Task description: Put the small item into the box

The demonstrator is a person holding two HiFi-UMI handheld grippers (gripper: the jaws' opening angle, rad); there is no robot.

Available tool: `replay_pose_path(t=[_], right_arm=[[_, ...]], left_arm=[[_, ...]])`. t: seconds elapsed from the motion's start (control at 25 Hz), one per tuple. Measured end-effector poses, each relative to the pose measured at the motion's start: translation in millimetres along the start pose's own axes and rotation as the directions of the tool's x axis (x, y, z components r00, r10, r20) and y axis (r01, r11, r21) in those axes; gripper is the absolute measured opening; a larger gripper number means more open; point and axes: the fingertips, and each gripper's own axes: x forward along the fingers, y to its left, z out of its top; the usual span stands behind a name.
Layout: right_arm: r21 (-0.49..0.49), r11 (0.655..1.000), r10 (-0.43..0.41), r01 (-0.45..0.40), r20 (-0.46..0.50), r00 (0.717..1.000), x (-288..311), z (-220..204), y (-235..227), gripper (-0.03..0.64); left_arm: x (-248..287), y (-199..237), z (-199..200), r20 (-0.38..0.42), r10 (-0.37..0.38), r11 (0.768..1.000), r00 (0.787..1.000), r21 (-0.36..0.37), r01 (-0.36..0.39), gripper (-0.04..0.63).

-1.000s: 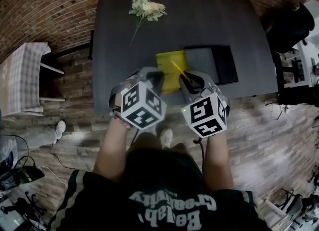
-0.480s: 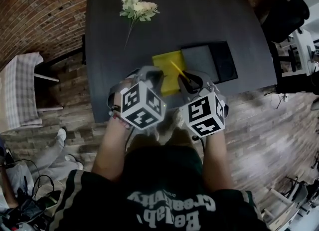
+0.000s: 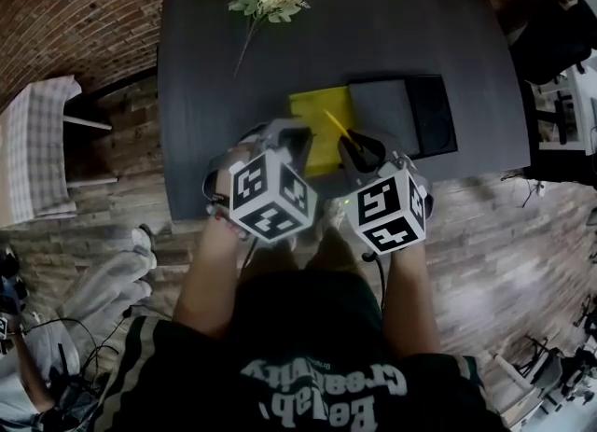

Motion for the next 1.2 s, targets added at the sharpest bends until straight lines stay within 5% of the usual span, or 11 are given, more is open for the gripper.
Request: replay_pose_path(t=[1.2], right_arm=[[0.075, 0.988, 0.142, -0.135, -0.095, 0.985, 88, -80, 2, 0.051]], left_arm=[[85, -19, -48, -0.086, -0.040, 0.995, 0.995, -0.096, 0.032, 0.003]])
